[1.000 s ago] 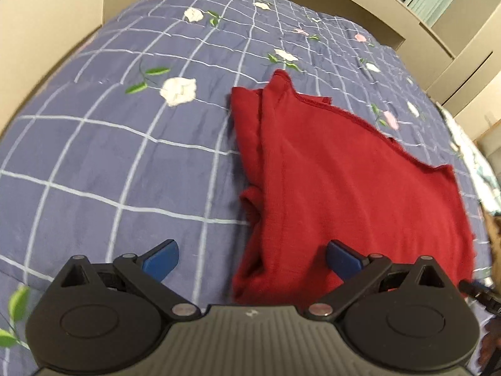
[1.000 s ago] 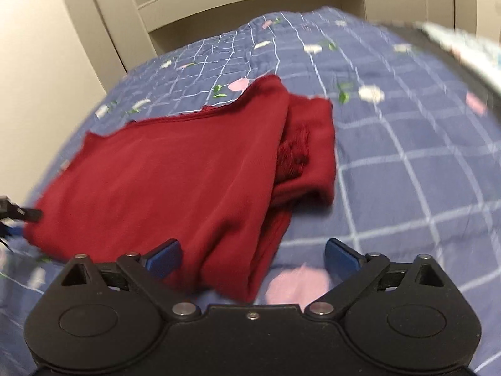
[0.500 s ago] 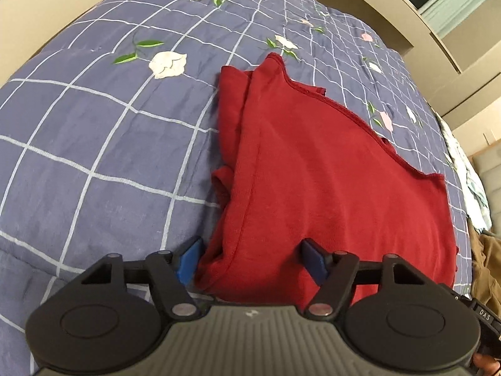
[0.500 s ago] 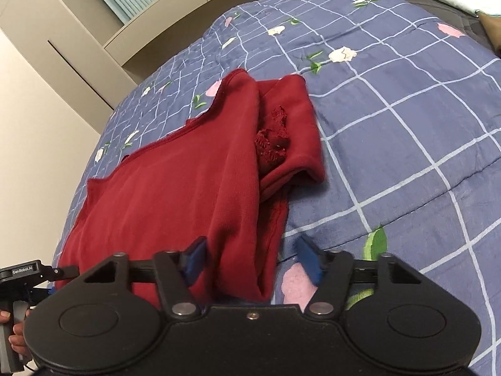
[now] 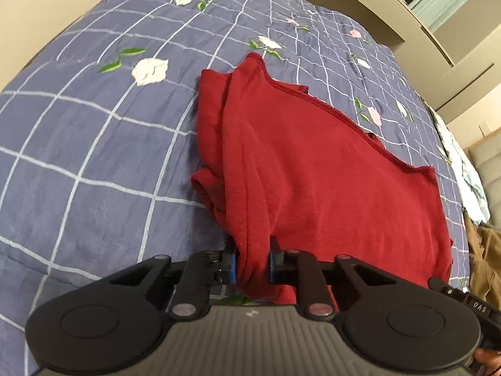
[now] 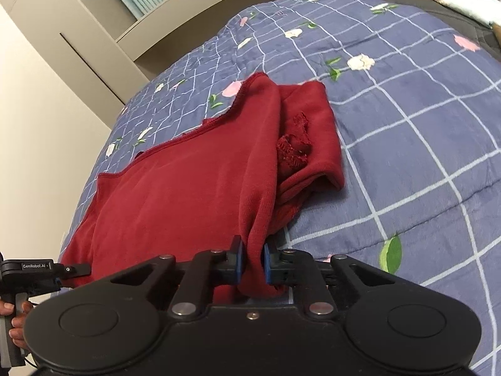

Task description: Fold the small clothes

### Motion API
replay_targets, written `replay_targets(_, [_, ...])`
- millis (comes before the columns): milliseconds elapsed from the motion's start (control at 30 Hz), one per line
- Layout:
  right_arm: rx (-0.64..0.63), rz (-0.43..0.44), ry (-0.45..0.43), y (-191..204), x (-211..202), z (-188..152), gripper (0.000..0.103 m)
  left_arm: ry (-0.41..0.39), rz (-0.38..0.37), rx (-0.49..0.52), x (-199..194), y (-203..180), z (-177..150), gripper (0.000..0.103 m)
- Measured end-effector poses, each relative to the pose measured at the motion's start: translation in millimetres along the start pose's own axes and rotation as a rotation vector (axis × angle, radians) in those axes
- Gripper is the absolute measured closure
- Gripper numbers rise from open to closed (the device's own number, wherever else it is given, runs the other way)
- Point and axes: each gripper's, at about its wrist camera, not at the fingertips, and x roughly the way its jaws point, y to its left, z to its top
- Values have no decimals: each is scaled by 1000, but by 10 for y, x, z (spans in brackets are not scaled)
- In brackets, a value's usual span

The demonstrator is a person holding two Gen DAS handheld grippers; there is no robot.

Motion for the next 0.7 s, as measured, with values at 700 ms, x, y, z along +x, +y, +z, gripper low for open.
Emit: replay_targets(700, [-24,-8,0,-18,-70,14,91,-20,-11,-38,-63,73,-46,88])
